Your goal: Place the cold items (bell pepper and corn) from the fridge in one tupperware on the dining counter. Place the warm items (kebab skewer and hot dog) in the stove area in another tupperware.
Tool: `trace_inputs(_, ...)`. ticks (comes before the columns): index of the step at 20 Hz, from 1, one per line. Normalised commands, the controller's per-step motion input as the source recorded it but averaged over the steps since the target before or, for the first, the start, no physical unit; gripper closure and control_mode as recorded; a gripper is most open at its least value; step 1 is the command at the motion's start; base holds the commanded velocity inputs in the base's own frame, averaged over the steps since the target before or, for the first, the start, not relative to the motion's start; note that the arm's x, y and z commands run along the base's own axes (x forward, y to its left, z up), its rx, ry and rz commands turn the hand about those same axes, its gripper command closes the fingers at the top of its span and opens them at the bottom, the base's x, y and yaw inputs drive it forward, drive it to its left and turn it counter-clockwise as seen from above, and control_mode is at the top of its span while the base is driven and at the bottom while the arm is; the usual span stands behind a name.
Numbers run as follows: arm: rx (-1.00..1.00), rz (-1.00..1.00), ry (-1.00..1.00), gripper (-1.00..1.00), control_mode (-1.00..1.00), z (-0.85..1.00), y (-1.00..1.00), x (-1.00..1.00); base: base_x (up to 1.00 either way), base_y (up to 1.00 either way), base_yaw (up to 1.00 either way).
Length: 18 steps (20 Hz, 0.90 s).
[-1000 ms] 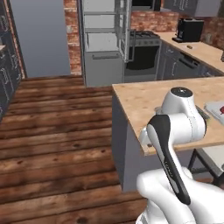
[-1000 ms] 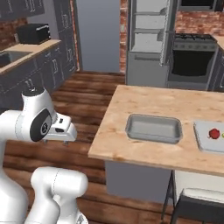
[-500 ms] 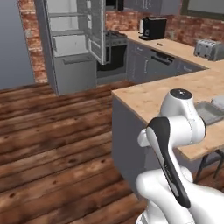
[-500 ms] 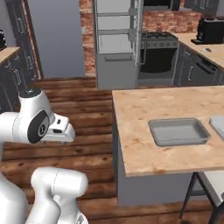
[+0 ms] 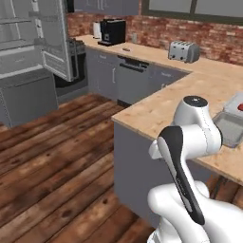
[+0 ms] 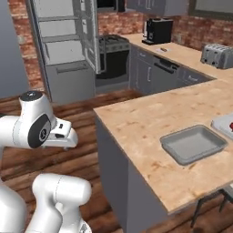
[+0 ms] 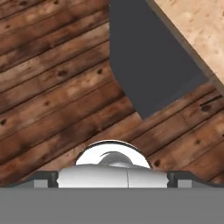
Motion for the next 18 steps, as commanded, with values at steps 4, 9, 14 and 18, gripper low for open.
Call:
trace_inputs(4,0.00,0.00,0.00,-1.00,1.00,0.00,0.00,0.00,0.84,1.00,-0.56)
trace_inputs(9,0.00,0.00,0.00,-1.00,1.00,0.00,0.00,0.00,0.79,1.00,-0.53)
trace_inputs(14,0.00,0.00,0.00,-1.00,1.00,0.00,0.00,0.00,0.70,1.00,-0.49)
trace_inputs(18,0.00,0.00,0.00,-1.00,1.00,0.00,0.00,0.00,0.64,1.00,-0.45)
